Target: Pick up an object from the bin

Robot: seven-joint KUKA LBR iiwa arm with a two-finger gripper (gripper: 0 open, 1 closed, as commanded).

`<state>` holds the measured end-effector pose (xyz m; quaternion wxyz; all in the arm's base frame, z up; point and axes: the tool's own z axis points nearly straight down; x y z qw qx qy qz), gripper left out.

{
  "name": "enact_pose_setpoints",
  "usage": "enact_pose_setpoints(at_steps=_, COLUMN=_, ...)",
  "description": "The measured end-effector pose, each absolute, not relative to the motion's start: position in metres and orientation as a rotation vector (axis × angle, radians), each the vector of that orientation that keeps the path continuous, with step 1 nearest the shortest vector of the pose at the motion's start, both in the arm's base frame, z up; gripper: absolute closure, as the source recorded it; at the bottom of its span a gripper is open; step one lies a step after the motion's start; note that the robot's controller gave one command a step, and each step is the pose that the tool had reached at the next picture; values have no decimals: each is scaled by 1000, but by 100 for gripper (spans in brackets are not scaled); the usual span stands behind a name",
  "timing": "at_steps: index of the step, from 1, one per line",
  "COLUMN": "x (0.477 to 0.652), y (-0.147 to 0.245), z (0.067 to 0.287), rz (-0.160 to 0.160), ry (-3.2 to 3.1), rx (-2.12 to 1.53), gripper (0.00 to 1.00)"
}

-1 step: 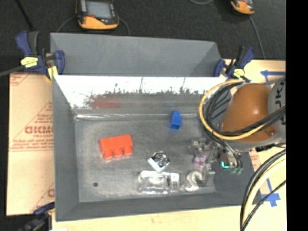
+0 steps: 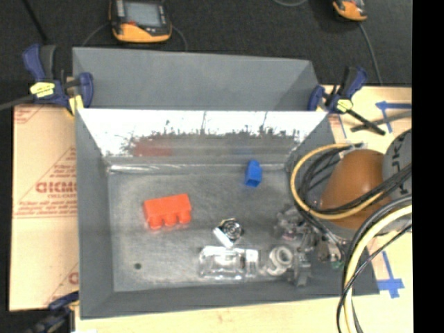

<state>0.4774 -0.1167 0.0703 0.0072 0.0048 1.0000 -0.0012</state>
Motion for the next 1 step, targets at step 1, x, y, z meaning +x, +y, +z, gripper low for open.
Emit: enact_pose_setpoints(at_steps=1, x=523, y=-120, z=87, rz=-4, ry=3107, rx=-419, gripper=0)
